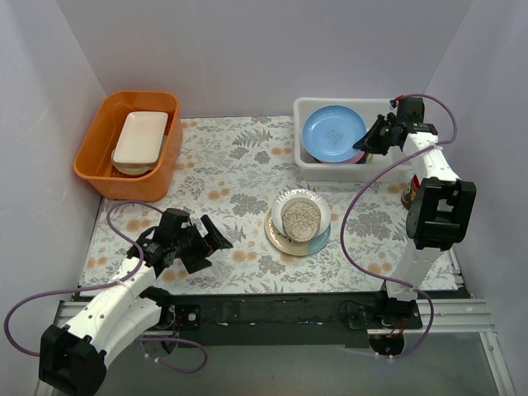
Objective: Place the plates into the plastic bin on the countertop
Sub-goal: Place the plate in the plastic bin.
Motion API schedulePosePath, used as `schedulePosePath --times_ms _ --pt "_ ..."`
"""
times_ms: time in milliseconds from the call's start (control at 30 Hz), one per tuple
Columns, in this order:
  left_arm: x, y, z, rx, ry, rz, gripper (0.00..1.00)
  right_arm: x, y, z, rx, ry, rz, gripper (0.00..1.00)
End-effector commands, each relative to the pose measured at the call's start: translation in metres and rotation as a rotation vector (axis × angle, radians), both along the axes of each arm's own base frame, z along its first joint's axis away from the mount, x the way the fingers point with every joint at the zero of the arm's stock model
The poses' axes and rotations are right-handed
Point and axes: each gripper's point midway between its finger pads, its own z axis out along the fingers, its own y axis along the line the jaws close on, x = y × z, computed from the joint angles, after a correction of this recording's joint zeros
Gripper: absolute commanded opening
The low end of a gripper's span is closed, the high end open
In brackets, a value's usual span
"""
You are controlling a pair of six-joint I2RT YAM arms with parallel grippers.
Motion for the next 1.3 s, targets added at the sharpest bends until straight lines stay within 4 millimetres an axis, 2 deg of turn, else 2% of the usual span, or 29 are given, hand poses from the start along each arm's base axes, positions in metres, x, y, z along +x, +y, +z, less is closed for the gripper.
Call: schedulePosePath --times_ms 0,533,1000,1100,1167,1200,1233,1267 --pt "0.002 -0.003 0.009 -0.016 -0.023 -0.016 0.98 0.016 -0.006 0.009 -0.027 -0.073 0.003 0.01" --pt "0.001 -0.002 0.008 -0.011 -0.019 -0.01 0.98 0.012 -0.012 -0.021 -0.062 -0.014 0.004 0.01" --pt "0.001 -0.002 0.008 -0.011 -0.022 -0.009 0.98 0.002 -0.013 -0.043 -0.083 0.038 0.031 0.16" --pt "0.001 -0.002 0.007 -0.013 -0.019 -0.008 0.98 0.002 -0.013 -0.043 -0.087 0.039 0.033 0.25" --pt "0.001 -0.002 0.008 -0.014 -0.021 -0.01 0.98 0.002 -0.014 -0.042 -0.091 0.036 0.033 0.4" --pt "0.001 -0.002 0.008 -0.015 -0.023 -0.01 0.98 0.002 -0.014 -0.04 -0.093 0.032 0.032 0.42" --pt "0.001 -0.002 0.007 -0.015 -0.021 -0.009 0.98 0.002 -0.014 -0.039 -0.095 0.028 0.032 0.49" --pt "0.001 -0.002 0.007 -0.015 -0.021 -0.009 0.98 0.003 -0.014 -0.038 -0.096 0.025 0.032 0.5"
